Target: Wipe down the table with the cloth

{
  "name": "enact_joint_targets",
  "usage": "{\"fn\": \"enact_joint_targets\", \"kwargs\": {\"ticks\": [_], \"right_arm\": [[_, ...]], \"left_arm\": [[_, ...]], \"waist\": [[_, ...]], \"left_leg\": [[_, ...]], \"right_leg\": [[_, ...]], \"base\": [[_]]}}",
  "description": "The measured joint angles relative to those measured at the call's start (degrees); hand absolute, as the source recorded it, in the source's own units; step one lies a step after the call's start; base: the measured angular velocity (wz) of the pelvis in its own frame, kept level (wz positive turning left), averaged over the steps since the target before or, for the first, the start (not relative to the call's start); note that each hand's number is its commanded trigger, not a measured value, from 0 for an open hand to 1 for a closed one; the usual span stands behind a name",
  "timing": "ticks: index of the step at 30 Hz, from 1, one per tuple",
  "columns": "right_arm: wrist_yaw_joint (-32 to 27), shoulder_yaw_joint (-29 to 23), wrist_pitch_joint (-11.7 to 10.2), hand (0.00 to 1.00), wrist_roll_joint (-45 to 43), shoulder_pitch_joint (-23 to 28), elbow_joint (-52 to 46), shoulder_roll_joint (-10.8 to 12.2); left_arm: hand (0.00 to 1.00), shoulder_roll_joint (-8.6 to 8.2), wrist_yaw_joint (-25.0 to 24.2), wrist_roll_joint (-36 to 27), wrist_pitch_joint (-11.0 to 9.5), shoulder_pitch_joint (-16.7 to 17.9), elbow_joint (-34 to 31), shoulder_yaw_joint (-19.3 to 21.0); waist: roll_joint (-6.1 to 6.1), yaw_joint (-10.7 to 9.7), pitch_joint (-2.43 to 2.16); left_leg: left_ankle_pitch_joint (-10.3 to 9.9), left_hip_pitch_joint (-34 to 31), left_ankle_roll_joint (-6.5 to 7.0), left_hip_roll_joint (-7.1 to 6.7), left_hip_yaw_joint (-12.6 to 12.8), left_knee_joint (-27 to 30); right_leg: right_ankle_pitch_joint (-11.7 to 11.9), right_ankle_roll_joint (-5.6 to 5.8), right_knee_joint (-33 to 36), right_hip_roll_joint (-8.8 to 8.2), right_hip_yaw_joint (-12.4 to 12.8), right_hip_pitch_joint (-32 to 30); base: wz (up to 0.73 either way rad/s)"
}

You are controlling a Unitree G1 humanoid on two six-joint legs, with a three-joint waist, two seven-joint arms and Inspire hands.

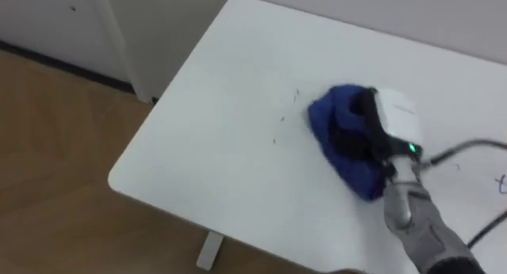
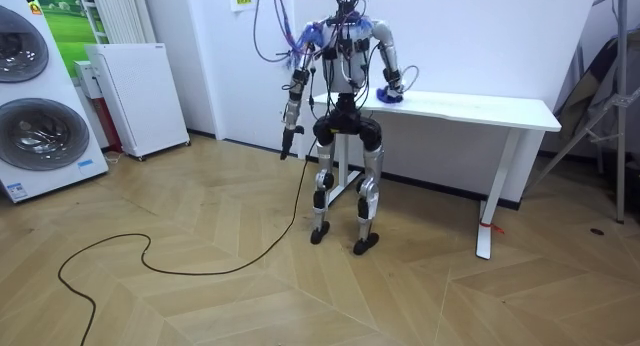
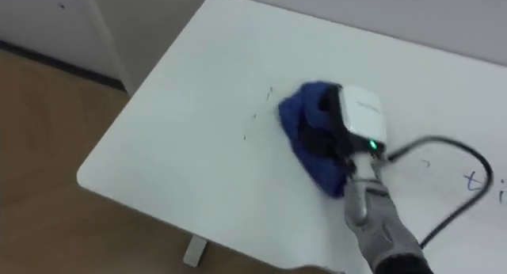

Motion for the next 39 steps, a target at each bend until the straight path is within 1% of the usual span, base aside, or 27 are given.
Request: {"fn": "enact_joint_targets", "kwargs": {"ticks": [2,5,8,10,12,13,14,15,16,17,18,19,20,21,22,23,24,25,26,27,28,29,30,34,35,37,39], "right_arm": [[-1.93,-5.10,-0.59,1.00,2.56,5.81,1.46,-1.28],[-2.13,-9.74,-0.29,1.00,2.98,7.68,5.58,-3.05],[-1.90,-10.11,1.30,1.00,2.90,6.64,5.88,-3.75],[-1.29,-8.59,3.54,1.00,2.78,4.56,5.24,-3.68],[0.15,-5.42,8.10,1.00,1.19,-0.51,3.63,-2.38],[0.45,-4.21,8.96,1.00,0.52,-1.89,3.31,-2.09],[1.32,-1.44,10.27,1.00,-0.92,-5.11,2.74,-1.06],[1.66,0.27,10.78,1.00,-1.71,-6.77,2.61,-0.39],[2.82,3.40,11.63,1.00,-3.17,-9.75,1.76,1.33],[3.99,6.53,12.06,1.00,-4.68,-12.14,1.59,3.13],[4.71,8.04,12.21,1.00,-5.12,-13.16,1.30,3.87],[6.28,11.27,12.05,1.00,-7.61,-15.68,0.94,5.52],[7.72,13.36,11.40,1.00,-9.75,-19.13,0.94,6.73],[8.25,14.48,10.85,1.00,-10.42,-20.87,0.96,6.93],[9.10,16.13,10.12,1.00,-10.80,-23.59,1.02,6.91],[9.50,16.99,9.99,1.00,-10.83,-25.01,0.86,6.93],[9.50,17.08,9.76,1.00,-10.90,-25.26,0.80,6.92],[9.50,16.91,9.73,1.00,-10.58,-25.00,1.02,6.74],[9.37,16.18,9.12,1.00,-8.37,-24.32,0.87,6.49],[9.35,15.79,8.90,1.00,-7.84,-24.22,0.83,6.49],[9.21,15.41,8.28,1.00,-6.77,-23.80,1.07,6.22],[8.85,15.36,7.33,1.00,-5.54,-22.76,1.59,5.25],[8.62,15.06,6.77,1.00,-4.42,-20.87,1.42,4.56],[8.92,12.37,5.64,1.00,-3.62,-15.43,-0.34,0.67],[8.34,11.12,5.60,1.00,-2.58,-13.37,-1.24,-0.43],[7.40,8.68,5.11,1.00,-2.24,-10.32,-1.69,-1.75],[6.82,5.85,5.12,1.00,-1.57,-7.42,-2.78,-2.64]], "left_arm": [[0.00,0.10,0.68,2.10,-0.47,1.61,-1.83,2.60],[0.00,0.10,0.90,3.21,-1.74,1.10,-3.24,3.18],[0.00,-0.56,1.50,3.11,-2.52,-0.13,-4.03,2.30],[0.00,-0.79,1.57,3.17,-2.50,-1.00,-3.76,0.19],[0.00,-1.35,2.13,2.67,-2.48,-2.79,-2.67,-2.54],[0.00,-1.55,2.32,2.33,-2.48,-3.46,-2.08,-2.88],[0.00,-1.67,2.98,0.94,-2.49,-4.49,-0.61,-3.98],[0.00,-1.63,3.10,0.82,-2.46,-5.90,-0.06,-4.37],[0.00,-1.40,3.21,0.67,-2.53,-7.90,1.39,-5.02],[0.00,-1.05,3.62,0.16,-2.56,-9.86,3.36,-6.07],[0.00,-0.91,3.64,0.10,-2.71,-10.57,3.42,-6.59],[0.00,-0.75,3.66,-0.38,-4.24,-11.48,3.63,-7.36],[0.00,-0.71,3.56,-1.02,-5.31,-13.13,4.11,-7.58],[0.00,-0.67,3.50,-1.61,-5.45,-13.19,4.21,-7.54],[0.00,-0.66,3.48,-2.07,-5.51,-13.77,4.29,-7.21],[0.00,-0.38,3.48,-1.94,-5.63,-14.31,4.28,-6.58],[0.00,-0.07,3.46,-2.01,-5.67,-14.36,4.30,-6.21],[0.00,0.87,3.14,-2.37,-5.83,-14.76,4.84,-5.89],[0.00,2.07,2.54,-2.45,-5.83,-15.38,5.57,-5.98],[0.00,2.57,2.19,-2.43,-5.83,-15.60,5.67,-5.99],[0.00,3.41,1.84,-2.65,-5.77,-16.09,5.63,-6.02],[0.00,3.30,1.52,-3.23,-5.78,-16.59,5.60,-5.98],[0.00,3.24,1.24,-3.28,-6.05,-16.25,5.52,-5.86],[0.00,3.01,0.75,-3.10,-6.27,-12.52,3.51,-5.47],[0.00,2.95,0.74,-3.00,-6.19,-10.98,2.57,-4.75],[0.00,2.66,0.64,-2.91,-5.55,-8.94,1.91,-4.14],[0.00,2.43,0.33,-2.48,-5.19,-7.47,1.56,-4.18]], "waist": [[-0.83,-1.87,-0.86],[-1.30,-3.26,-1.01],[-0.54,-2.86,-0.87],[0.43,-0.80,-0.62],[1.75,2.52,0.35],[2.02,3.39,0.36],[1.98,4.57,0.48],[2.80,5.36,0.52],[3.01,6.57,0.86],[3.11,8.19,0.96],[3.08,9.20,0.93],[3.07,11.40,0.93],[2.98,13.15,0.95],[2.89,14.18,0.96],[2.92,16.43,1.05],[3.63,17.53,1.10],[3.64,17.27,1.11],[3.23,16.27,0.90],[3.02,14.24,0.96],[2.97,13.29,1.01],[2.66,11.27,1.02],[3.36,10.88,1.11],[2.77,10.75,1.03],[2.31,9.53,0.68],[1.98,8.62,0.64],[2.11,6.20,0.72],[2.01,4.55,0.60]], "left_leg": [[-0.01,1.18,0.01,-0.04,1.11,-0.22],[-0.36,1.82,0.40,0.10,1.52,0.00],[-1.15,1.75,0.53,0.53,2.75,0.60],[-2.30,1.70,0.84,0.74,4.24,2.63],[-4.51,0.07,1.62,0.93,5.05,6.83],[-4.82,-0.64,1.75,1.06,5.89,7.56],[-5.45,-2.29,2.07,1.79,7.54,9.29],[-5.70,-2.78,2.40,2.55,8.45,9.83],[-6.01,-4.32,2.65,4.11,10.28,11.13],[-6.09,-4.93,2.15,5.63,11.56,12.08],[-6.02,-5.10,1.88,6.18,11.98,12.23],[-5.89,-5.76,1.30,6.75,12.04,12.55],[-5.26,-7.41,0.09,7.47,11.95,13.26],[-5.02,-8.39,-0.36,7.76,11.52,13.39],[-4.53,-9.54,-1.28,8.18,8.76,13.11],[-3.94,-10.12,-2.85,8.74,3.57,12.15],[-3.41,-10.31,-3.79,8.98,1.06,11.12],[-2.10,-10.36,-5.73,9.33,-3.84,9.02],[-1.20,-10.60,-7.63,9.80,-8.20,7.87],[-1.15,-10.81,-8.57,10.28,-9.55,7.90],[-1.53,-11.26,-10.73,10.88,-11.78,8.83],[-0.56,-11.21,-11.06,13.43,-11.14,9.77],[1.72,-10.61,-9.80,14.65,-9.21,9.44],[6.20,-9.04,-8.51,18.18,-2.35,7.41],[7.71,-9.35,-8.45,18.82,-0.53,7.10],[9.51,-10.27,-8.55,18.84,0.41,7.10],[9.84,-10.67,-8.67,18.33,3.87,7.40]], "right_leg": [[0.01,0.03,-0.06,-0.16,0.00,1.09],[0.02,0.05,0.11,-0.13,0.03,1.62],[0.04,-0.27,2.67,-0.49,0.05,0.16],[-0.22,-0.79,5.82,-1.17,0.03,-1.95],[0.39,-1.98,9.61,-1.87,-0.38,-5.59],[0.64,-2.43,10.48,-2.23,-0.87,-6.90],[1.23,-3.28,11.57,-3.24,-3.20,-9.00],[1.72,-3.59,11.86,-3.50,-3.85,-9.74],[2.17,-3.24,12.88,-4.24,-5.73,-11.06],[0.45,-2.54,19.79,-6.25,-7.23,-11.78],[-0.18,-2.20,22.63,-7.66,-7.48,-11.55],[-0.89,-1.71,25.56,-10.80,-7.12,-11.23],[-0.45,-0.98,24.31,-13.31,-6.17,-11.00],[-0.21,-0.57,22.82,-14.43,-5.77,-11.07],[-0.14,-0.38,18.85,-15.06,-4.13,-11.24],[0.08,0.04,14.52,-14.48,-2.12,-11.34],[0.58,0.83,11.95,-13.79,-0.86,-11.26],[2.07,1.87,6.80,-12.55,1.61,-11.03],[4.21,2.63,3.21,-11.75,1.74,-9.95],[4.88,2.57,2.94,-11.46,1.74,-9.69],[4.97,7.10,7.36,-11.27,0.57,-9.76],[0.63,6.13,12.40,-9.89,-0.58,-9.74],[-2.45,5.11,15.40,-9.65,-1.89,-9.83],[-7.70,2.50,19.60,-7.89,-3.63,-9.06],[-8.51,1.88,19.96,-7.36,-4.42,-8.90],[-9.33,1.31,20.08,-7.13,-6.67,-7.86],[-9.92,1.19,19.62,-7.00,-8.21,-6.39]], "base": [[-0.12],[-0.12],[-0.42],[-0.80],[-1.10],[-1.06],[-0.83],[-0.84],[-0.54],[-0.36],[-0.19],[-0.23],[-0.24],[-0.26],[-0.18],[-0.04],[0.39],[0.95],[1.10],[1.29],[1.03],[0.97],[0.47],[0.28],[0.45],[0.63],[0.71]]}}
